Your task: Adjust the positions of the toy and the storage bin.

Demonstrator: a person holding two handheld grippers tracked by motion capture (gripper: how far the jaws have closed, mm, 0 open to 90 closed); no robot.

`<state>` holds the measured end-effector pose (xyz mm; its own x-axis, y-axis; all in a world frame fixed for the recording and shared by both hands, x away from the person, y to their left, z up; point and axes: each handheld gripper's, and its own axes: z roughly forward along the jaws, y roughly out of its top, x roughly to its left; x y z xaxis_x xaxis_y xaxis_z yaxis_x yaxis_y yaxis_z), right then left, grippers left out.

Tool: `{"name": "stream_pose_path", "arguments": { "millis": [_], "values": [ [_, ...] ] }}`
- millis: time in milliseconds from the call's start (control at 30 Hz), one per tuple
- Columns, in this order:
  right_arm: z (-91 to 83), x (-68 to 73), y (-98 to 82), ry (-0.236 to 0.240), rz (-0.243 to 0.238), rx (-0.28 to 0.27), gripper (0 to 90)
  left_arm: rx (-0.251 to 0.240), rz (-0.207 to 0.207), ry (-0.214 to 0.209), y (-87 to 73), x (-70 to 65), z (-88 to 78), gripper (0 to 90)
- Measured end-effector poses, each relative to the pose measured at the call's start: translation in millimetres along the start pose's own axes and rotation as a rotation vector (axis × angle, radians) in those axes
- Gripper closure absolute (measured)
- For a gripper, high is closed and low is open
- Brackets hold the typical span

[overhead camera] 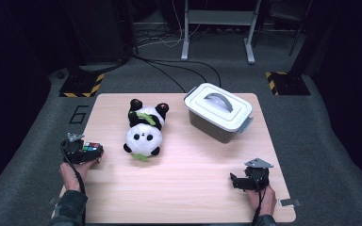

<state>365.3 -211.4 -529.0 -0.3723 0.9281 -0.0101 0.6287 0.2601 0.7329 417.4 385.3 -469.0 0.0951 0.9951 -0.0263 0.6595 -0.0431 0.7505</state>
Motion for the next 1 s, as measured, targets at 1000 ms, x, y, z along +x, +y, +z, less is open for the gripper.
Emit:
{"name": "stream_pose_path", "arguments": {
  "millis": [1000],
  "values": [
    [0.3, -0.1, 0.1, -0.002, 0.005, -0.001, 5.4, -0.018, 0.117, -0.191, 60.9, -135.7, 15.7, 11.9]
  ]
}}
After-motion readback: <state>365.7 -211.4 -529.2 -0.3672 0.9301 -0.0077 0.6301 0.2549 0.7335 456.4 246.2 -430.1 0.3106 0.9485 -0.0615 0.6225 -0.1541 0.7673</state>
